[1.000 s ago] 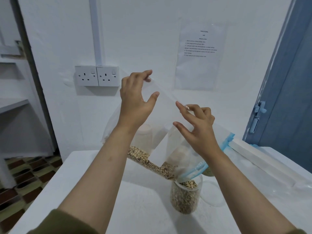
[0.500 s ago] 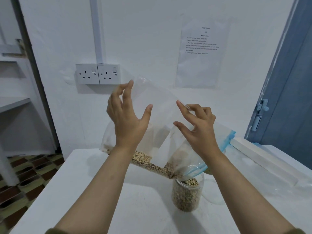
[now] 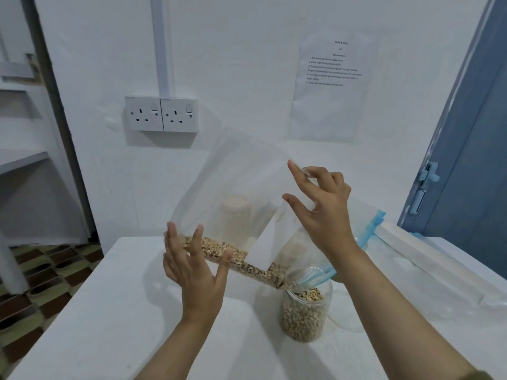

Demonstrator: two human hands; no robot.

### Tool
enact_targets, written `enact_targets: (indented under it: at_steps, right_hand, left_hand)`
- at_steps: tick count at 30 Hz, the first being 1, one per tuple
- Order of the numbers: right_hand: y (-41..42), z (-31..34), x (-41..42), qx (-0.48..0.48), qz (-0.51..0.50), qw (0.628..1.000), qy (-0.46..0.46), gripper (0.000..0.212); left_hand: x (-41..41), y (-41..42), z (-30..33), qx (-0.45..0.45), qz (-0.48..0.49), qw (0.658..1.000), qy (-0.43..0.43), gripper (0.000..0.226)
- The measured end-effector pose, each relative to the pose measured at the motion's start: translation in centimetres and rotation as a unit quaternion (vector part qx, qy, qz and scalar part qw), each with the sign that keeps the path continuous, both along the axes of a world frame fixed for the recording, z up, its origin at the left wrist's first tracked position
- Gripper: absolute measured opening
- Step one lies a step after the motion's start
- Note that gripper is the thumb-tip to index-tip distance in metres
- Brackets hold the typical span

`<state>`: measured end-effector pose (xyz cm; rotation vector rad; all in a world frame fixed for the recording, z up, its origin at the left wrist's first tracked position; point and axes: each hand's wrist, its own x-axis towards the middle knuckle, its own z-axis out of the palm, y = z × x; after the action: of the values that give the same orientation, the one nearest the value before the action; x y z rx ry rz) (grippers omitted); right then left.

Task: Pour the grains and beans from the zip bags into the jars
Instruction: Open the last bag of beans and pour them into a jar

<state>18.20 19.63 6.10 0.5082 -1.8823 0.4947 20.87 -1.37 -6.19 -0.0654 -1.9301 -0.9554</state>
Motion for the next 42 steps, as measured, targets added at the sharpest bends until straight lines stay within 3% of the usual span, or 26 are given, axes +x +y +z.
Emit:
enact_targets:
  at_steps: [6,13,23,42]
  right_hand:
    - [-0.5,-0.1,-0.1,0.002,-0.004,1.0,0.008,0.052]
    - [-0.8,-0.1,-0.3,0.008,0.0,1.0,0.011,0.053]
    - [-0.1,0.6,0.1,-0.02,-0.01,1.0,-0.009,0.053]
    - [0.3,1.1,0.8,-0.035,-0.02,0.999,-0.013,0.053]
  left_hand:
    - [0.7,0.2,-0.6,0.165,-0.019,0.98,-0.107,0.084]
    - [0.2,0.3,1.4,0.307,-0.234,0.906,-0.176,0.088]
    - [-1.3,0.4,3.0,0.302,-0.249,0.908,-0.151,0.107]
    - [-1.6,0.6,3.3,0.294,-0.253,0.913,-0.123,0.109]
